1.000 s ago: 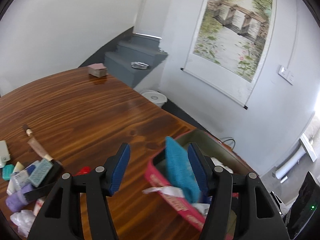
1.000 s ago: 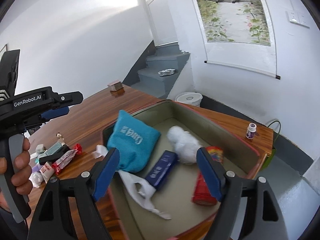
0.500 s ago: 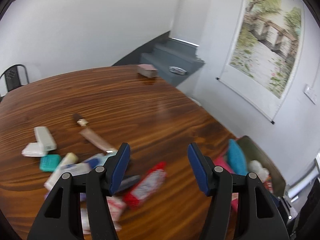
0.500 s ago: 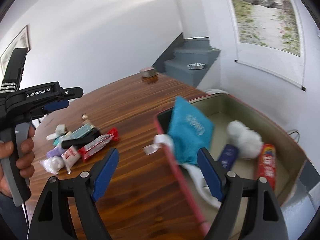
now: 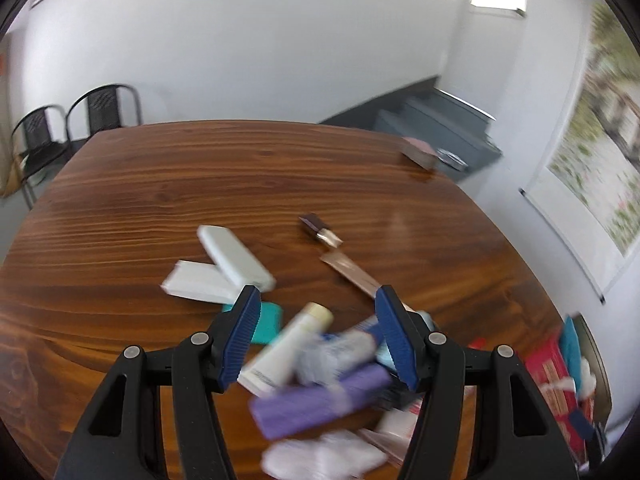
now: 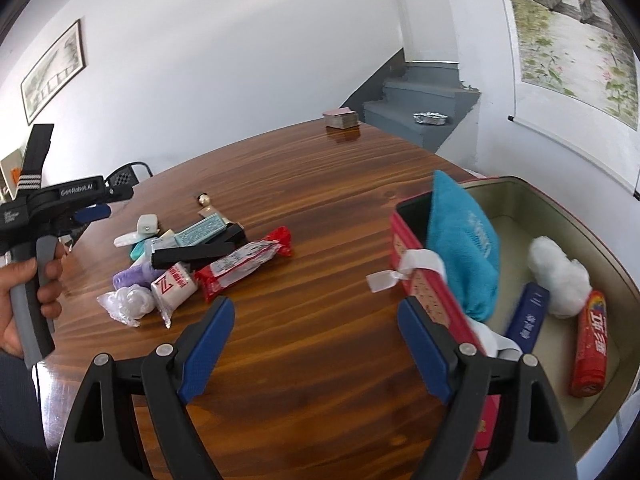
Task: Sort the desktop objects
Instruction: 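Return the left gripper to the table and grasp the white tube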
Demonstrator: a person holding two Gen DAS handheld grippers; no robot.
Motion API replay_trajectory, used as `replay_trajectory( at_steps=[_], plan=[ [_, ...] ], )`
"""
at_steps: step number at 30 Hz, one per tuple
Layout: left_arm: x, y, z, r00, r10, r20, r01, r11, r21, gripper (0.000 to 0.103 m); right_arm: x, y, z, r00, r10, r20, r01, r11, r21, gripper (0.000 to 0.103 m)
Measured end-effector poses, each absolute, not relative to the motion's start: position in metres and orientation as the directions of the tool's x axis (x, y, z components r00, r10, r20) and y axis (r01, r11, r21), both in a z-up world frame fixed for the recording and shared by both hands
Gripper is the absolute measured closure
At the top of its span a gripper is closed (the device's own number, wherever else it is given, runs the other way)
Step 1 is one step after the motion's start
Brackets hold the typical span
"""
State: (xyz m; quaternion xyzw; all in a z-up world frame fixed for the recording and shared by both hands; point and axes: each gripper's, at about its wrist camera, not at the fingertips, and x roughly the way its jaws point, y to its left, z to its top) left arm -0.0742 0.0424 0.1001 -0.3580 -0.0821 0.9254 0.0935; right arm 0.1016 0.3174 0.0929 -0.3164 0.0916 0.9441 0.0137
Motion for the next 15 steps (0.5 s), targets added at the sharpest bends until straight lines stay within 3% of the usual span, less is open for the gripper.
replay_trajectory(
  at_steps=[15],
  plan=[
    [-0.129, -0.028, 0.043, -0.623, 0.200, -0.756, 0.156, -0.915, -0.371, 0.039, 0.087, 0.313, 0.080, -0.776, -0.054, -0.629, -0.072, -0.982, 0.173, 0.016]
  ],
)
